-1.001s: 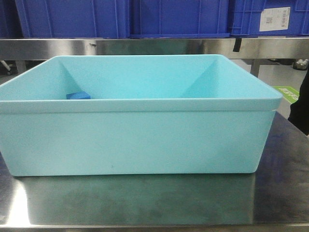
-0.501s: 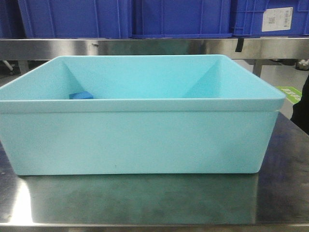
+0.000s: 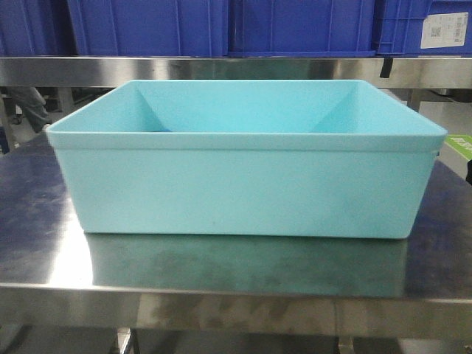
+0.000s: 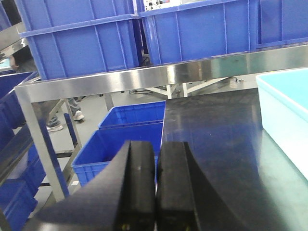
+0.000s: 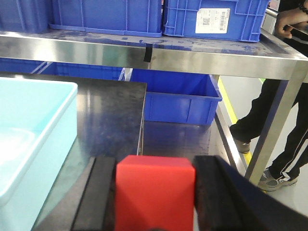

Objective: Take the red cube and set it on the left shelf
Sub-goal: 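Drive the base back and turn away from the table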

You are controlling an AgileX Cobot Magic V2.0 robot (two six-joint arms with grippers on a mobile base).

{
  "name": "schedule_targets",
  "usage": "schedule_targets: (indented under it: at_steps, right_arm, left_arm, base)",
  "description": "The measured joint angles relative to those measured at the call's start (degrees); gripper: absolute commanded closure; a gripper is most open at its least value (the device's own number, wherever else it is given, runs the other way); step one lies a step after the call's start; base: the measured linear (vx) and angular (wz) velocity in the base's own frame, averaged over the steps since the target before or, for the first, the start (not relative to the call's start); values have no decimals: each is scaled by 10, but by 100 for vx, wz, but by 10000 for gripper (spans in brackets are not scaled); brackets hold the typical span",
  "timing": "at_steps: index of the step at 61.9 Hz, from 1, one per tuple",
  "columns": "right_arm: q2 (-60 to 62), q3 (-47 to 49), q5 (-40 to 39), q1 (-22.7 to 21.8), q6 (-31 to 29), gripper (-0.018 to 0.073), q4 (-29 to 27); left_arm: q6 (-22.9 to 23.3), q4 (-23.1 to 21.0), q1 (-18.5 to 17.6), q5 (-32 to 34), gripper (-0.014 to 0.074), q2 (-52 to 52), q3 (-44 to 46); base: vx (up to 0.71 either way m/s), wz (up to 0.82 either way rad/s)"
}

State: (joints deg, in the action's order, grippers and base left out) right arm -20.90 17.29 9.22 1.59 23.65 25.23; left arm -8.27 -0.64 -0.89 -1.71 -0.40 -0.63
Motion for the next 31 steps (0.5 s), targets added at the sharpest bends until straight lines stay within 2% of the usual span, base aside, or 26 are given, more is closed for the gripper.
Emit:
schedule_targets:
  at_steps: [17,31]
  right_arm:
    - [0,0,0,0,0,503,0]
    - [0,0,0,0,0,503,0]
  left_arm:
    - [0,0,0,0,491,0,0]
    - [0,0,0,0,491,0,0]
  base:
    - [-14,9]
    - [-11,39]
